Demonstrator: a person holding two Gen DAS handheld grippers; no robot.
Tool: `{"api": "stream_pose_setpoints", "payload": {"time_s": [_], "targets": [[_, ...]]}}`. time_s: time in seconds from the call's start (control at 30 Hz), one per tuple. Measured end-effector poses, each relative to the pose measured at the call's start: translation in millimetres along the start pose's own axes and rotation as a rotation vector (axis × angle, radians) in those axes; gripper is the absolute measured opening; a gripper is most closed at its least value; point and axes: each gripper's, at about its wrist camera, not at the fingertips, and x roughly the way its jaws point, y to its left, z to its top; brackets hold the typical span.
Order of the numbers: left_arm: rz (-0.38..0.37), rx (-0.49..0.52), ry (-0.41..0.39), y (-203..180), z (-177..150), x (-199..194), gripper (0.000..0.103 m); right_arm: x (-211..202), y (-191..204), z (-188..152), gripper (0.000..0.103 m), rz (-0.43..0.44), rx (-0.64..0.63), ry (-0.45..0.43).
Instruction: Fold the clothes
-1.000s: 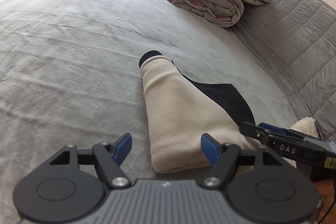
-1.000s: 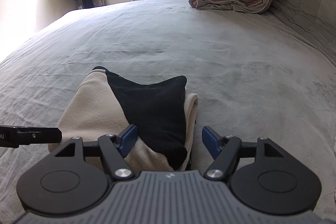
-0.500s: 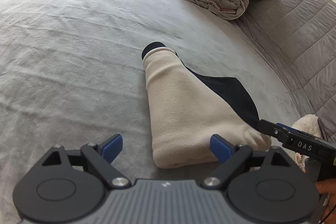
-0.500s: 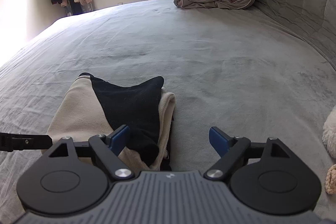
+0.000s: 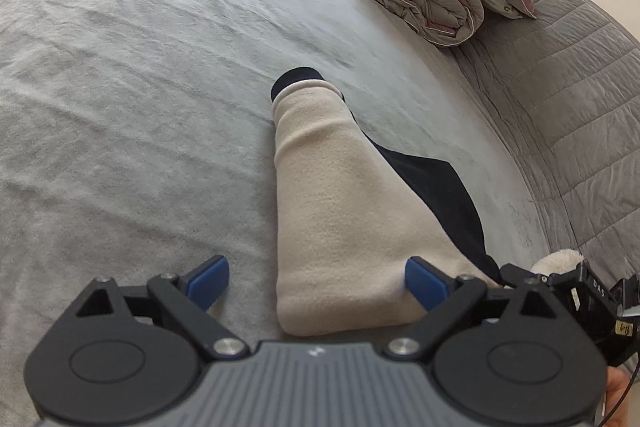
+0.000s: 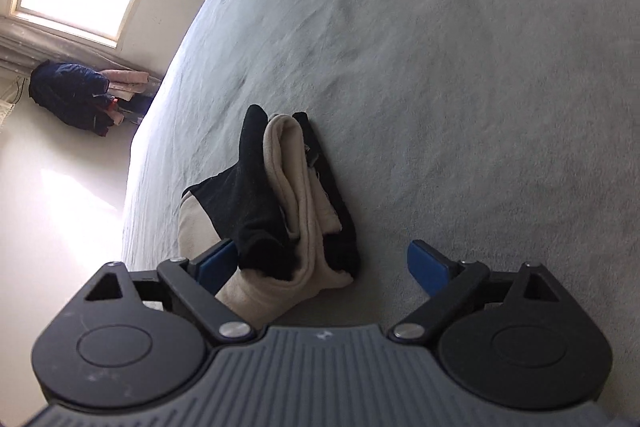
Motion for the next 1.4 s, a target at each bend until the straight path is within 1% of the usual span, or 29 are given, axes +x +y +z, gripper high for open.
{"api": "stream_pose_setpoints", "payload": {"time_s": [0.1, 0.23, 0.3, 0.33, 0.43, 0.47, 0.5, 0.53, 0.57, 0.7, 0.73, 0.8, 0.87, 0.9, 0.97, 1.03, 1.07, 1.13, 1.17, 1.23, 1.27, 1.3, 1.33, 1.37, 1.4], "targets": [[-0.031, -0.042, -0.019, 7.5, 3.1, 4.1, 0.095, 2.3, -8.9, -8.0, 0.094, 0.108, 0.101, 0.068], [-0.064, -0.076, -0.051, 10.0, 5.9, 9.1, 0.095, 19.7, -10.2, -18.2, 0.095, 0.186, 0.152, 0.039], [-0.065, -0.067, -0.066, 8.6, 5.1, 12.7, 0.095, 27.9, -10.3, -22.9, 0.095, 0.222, 0.172, 0.02], [-0.064, -0.057, -0.074, 7.8, 4.1, 14.4, 0.095, 29.2, -7.4, -22.6, 0.094, 0.225, 0.153, -0.01], [-0.053, -0.021, -0.08, 4.7, 2.7, 16.2, 0.095, 31.7, 2.3, -22.5, 0.089, 0.185, 0.071, -0.083], [-0.049, -0.01, -0.081, 3.7, 2.4, 16.6, 0.095, 32.0, 6.0, -22.8, 0.082, 0.165, 0.038, -0.101], [-0.045, 0.002, -0.082, 2.6, 2.1, 17.1, 0.095, 31.5, 10.9, -24.2, 0.068, 0.117, -0.013, -0.112], [-0.041, 0.014, -0.084, 1.6, 1.8, 17.5, 0.095, 31.0, 15.9, -25.6, 0.062, 0.069, -0.064, -0.124], [-0.037, 0.026, -0.085, 0.5, 1.5, 17.9, 0.095, 30.4, 20.9, -27.1, 0.06, 0.024, -0.114, -0.134], [-0.028, 0.053, -0.087, -1.1, 2.3, 19.4, 0.095, 26.4, 41.9, -35.6, 0.061, -0.085, -0.286, -0.148], [-0.034, 0.045, -0.088, 0.4, 3.1, 19.3, 0.095, 26.1, 41.3, -35.5, 0.063, -0.096, -0.289, -0.145], [-0.052, 0.021, -0.093, 4.7, 4.6, 18.8, 0.095, 25.3, 40.6, -35.2, 0.077, -0.118, -0.299, -0.143], [-0.07, -0.004, -0.098, 9.1, 6.2, 18.2, 0.095, 20.2, 42.6, -32.9, 0.082, -0.141, -0.332, -0.168], [-0.079, -0.016, -0.101, 11.3, 6.9, 18.0, 0.095, 17.9, 42.7, -30.8, 0.082, -0.147, -0.344, -0.178], [-0.137, -0.08, -0.103, 18.8, 8.1, 21.0, 0.092, 17.1, 33.3, -17.8, 0.082, -0.104, -0.319, -0.167], [-0.192, -0.144, -0.105, 26.2, 8.2, 25.1, 0.084, 25.2, 21.8, -7.6, 0.082, -0.062, -0.25, -0.154], [-0.205, -0.164, -0.107, 28.7, 7.1, 27.3, 0.083, 29.6, 15.8, -2.8, 0.082, -0.037, -0.212, -0.149], [-0.225, -0.194, -0.112, 32.8, 5.0, 31.1, 0.076, 35.4, 7.4, 3.1, 0.083, 0.02, -0.151, -0.146], [-0.229, -0.197, -0.117, 33.8, 4.2, 32.2, 0.075, 37.6, 5.1, 4.8, 0.081, 0.049, -0.132, -0.147], [-0.237, -0.205, -0.128, 35.7, 2.5, 34.5, 0.067, 45.3, 7.3, 8.9, 0.074, 0.079, -0.152, -0.139], [-0.242, -0.211, -0.132, 36.9, 1.5, 35.9, 0.064, 48.9, 8.2, 9.2, 0.067, 0.087, -0.171, -0.14], [-0.244, -0.213, -0.135, 37.9, 0.7, 37.1, 0.057, 52.6, 9.2, 9.5, 0.062, 0.095, -0.19, -0.141], [-0.242, -0.209, -0.138, 38.0, 0.6, 37.5, 0.049, 55.9, 9.9, 10.1, 0.059, 0.104, -0.206, -0.141], [-0.242, -0.202, -0.142, 36.6, 1.1, 37.1, 0.047, 56.9, 9.8, 12.5, 0.053, 0.117, -0.207, -0.136], [-0.245, -0.194, -0.146, 34.3, 1.6, 36.4, 0.043, 55.5, 8.9, 16.3, 0.049, 0.135, -0.191, -0.13]]}}
